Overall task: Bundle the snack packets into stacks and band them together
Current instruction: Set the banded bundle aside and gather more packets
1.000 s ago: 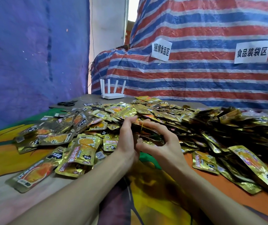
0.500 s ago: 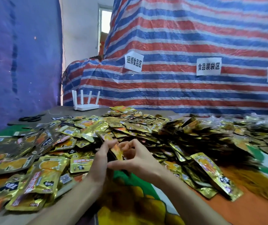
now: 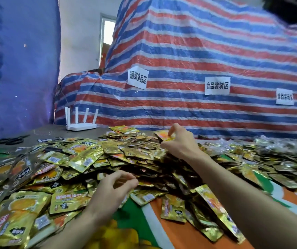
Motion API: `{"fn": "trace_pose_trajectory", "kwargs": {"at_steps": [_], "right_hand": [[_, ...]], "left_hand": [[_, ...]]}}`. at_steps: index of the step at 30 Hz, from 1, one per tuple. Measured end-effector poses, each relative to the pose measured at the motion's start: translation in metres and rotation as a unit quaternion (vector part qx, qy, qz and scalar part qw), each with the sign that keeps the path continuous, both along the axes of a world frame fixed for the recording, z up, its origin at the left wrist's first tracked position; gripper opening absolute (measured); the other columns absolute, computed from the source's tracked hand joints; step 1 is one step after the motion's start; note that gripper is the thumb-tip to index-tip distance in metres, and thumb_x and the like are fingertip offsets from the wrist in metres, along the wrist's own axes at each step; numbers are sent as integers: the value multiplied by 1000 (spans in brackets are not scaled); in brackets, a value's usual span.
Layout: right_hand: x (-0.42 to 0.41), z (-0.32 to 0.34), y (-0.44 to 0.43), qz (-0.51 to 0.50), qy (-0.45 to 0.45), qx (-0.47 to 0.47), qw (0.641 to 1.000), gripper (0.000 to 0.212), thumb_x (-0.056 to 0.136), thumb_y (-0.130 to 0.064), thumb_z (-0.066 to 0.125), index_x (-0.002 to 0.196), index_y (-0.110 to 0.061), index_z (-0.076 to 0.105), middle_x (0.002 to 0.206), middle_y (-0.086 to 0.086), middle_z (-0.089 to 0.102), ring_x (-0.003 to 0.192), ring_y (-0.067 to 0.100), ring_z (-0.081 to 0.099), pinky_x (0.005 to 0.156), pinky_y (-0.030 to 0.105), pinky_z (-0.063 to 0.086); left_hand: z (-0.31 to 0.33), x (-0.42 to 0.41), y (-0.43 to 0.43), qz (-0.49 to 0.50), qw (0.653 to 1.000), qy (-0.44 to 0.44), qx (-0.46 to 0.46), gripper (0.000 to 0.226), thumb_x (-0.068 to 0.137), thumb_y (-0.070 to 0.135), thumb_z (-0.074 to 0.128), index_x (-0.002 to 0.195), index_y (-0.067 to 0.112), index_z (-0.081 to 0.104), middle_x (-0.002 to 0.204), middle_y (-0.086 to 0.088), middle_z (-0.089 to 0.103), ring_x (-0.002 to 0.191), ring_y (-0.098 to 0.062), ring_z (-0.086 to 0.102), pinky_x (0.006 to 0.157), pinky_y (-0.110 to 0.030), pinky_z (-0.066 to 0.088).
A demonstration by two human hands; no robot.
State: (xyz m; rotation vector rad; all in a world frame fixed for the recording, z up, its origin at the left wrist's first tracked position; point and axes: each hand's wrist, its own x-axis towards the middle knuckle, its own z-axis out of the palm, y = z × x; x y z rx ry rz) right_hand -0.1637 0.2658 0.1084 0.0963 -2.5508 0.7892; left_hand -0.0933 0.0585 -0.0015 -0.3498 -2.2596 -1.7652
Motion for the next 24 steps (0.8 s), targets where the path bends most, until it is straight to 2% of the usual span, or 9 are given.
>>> {"fn": "trace_pose_trajectory", "kwargs": {"at_steps": [3, 5, 8, 10, 13, 16, 20, 22, 24], "right_hand": [[-33, 7, 27, -91, 3, 37, 995, 34, 91, -26, 66, 119, -16, 50, 118, 18, 56, 106, 38, 57, 95, 50, 50], [-51, 9, 41, -151, 13, 59, 987, 36, 96, -29, 61, 128, -18, 49, 127, 23, 51, 113, 43, 53, 99, 50, 46], [-69, 8, 56, -246, 6, 101, 964, 36, 102, -29, 54, 135, -18, 47, 133, 27, 45, 119, 45, 48, 101, 49, 40], [-77, 1, 63, -281, -54, 122, 950, 38, 101, -34, 54, 133, -12, 52, 137, 27, 45, 123, 44, 47, 104, 48, 39], [-86, -14, 71, -266, -114, 160, 944, 56, 103, -53, 36, 131, -10, 56, 137, 22, 56, 127, 42, 50, 105, 48, 36], [-92, -12, 69, -274, -110, 177, 939, 70, 102, -61, 20, 139, -11, 52, 145, 21, 52, 135, 42, 44, 111, 52, 31], [-95, -7, 56, -249, -110, 184, 944, 51, 100, -50, 32, 122, -12, 57, 132, 16, 61, 123, 38, 54, 112, 57, 25], [-91, -8, 48, -253, -136, 196, 937, 48, 98, -47, 35, 124, -12, 55, 132, 15, 60, 126, 40, 50, 113, 62, 20], [-84, -8, 36, -275, -135, 213, 928, 55, 98, -50, 36, 131, -9, 54, 141, 21, 52, 134, 44, 39, 114, 68, 15]], "left_hand": [[-12, 4, 3, -14, 997, 33, -65, 3, 90, 29, 72, 88, 27, 72, 91, 16, 70, 86, -3, 64, 79, -23, 50], [-16, 4, 1, -20, 990, 63, -128, 4, 89, 28, 73, 87, 29, 70, 90, 20, 68, 88, 0, 62, 78, -20, 48], [-16, 2, -4, -1, 986, 107, -126, 7, 89, 24, 73, 84, 28, 70, 90, 22, 66, 90, 0, 61, 74, -15, 46], [-14, -3, -10, 20, 984, 136, -116, 11, 89, 20, 73, 81, 27, 70, 86, 19, 67, 87, -4, 62, 70, -15, 46], [-16, -11, -17, 38, 981, 148, -121, 13, 89, 18, 74, 79, 27, 70, 84, 17, 66, 84, -7, 62, 71, -20, 48], [-20, -16, -19, 44, 980, 155, -116, 15, 89, 18, 73, 79, 27, 70, 85, 15, 66, 82, -7, 62, 71, -19, 48], [-22, -18, -19, 47, 980, 155, -118, 14, 89, 18, 73, 79, 26, 69, 82, 16, 65, 80, -8, 62, 69, -22, 49], [-22, -18, -20, 50, 981, 147, -119, 13, 89, 19, 72, 79, 27, 69, 80, 15, 65, 79, -6, 62, 68, -21, 48], [-21, -18, -23, 61, 980, 141, -123, 12, 90, 22, 71, 80, 28, 68, 80, 15, 66, 80, -4, 61, 71, -24, 49]]}}
